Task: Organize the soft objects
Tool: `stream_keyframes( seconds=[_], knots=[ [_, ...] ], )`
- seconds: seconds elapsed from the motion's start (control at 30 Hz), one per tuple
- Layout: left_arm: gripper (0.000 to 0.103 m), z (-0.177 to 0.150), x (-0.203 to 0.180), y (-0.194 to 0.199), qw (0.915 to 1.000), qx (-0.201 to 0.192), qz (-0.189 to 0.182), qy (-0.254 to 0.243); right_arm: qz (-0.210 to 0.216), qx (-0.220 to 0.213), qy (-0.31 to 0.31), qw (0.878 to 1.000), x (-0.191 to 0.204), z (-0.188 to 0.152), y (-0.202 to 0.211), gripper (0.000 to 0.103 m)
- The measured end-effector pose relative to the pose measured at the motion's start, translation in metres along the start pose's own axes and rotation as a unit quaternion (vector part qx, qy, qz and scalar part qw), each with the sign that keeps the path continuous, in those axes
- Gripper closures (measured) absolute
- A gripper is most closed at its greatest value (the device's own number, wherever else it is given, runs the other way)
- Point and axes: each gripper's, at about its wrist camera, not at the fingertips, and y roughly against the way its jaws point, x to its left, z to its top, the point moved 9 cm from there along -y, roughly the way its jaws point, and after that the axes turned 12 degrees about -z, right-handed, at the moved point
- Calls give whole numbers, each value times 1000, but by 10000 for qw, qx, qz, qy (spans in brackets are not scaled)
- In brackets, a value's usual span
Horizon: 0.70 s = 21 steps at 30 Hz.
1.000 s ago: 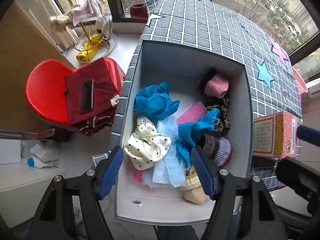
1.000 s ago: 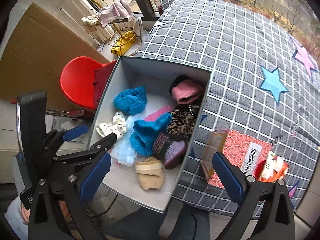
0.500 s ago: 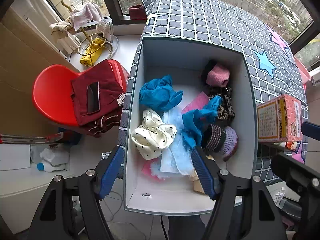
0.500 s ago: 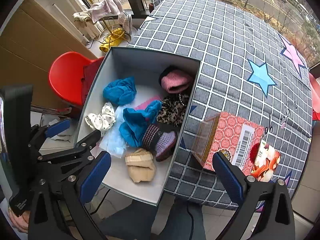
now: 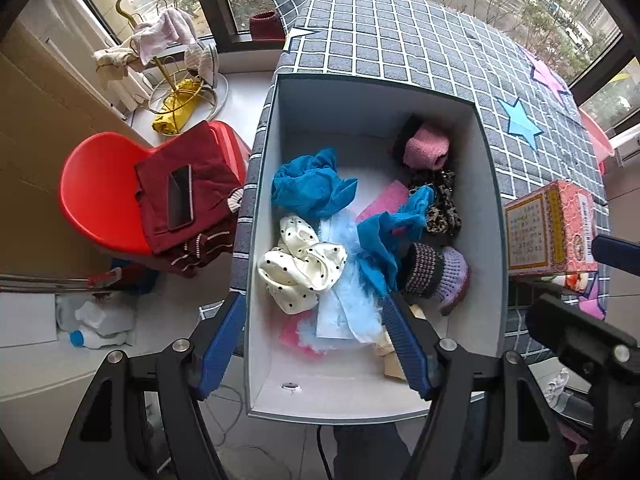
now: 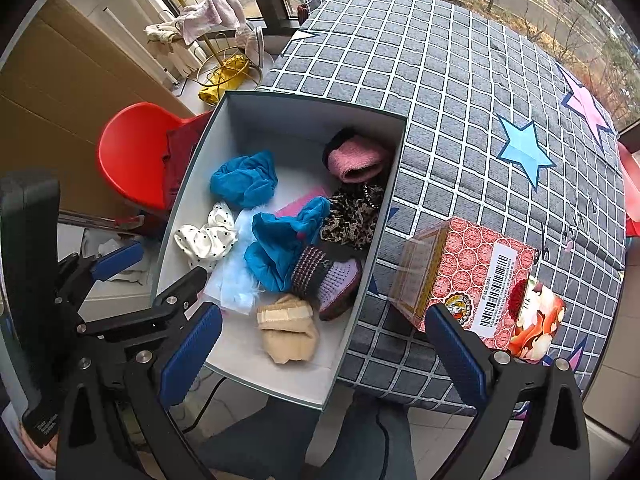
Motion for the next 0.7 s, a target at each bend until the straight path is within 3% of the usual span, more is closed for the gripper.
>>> stream_keyframes(
  seconds=[0.17,0.7],
  knots=[
    [29,0,-3,0,9998,2,-214,38,-17,-24,-15,10000,1,1,2,1],
    [26,-9,6,0,9999,64,-35,78,-40,-58,18,10000,6,2,5,1]
  ],
)
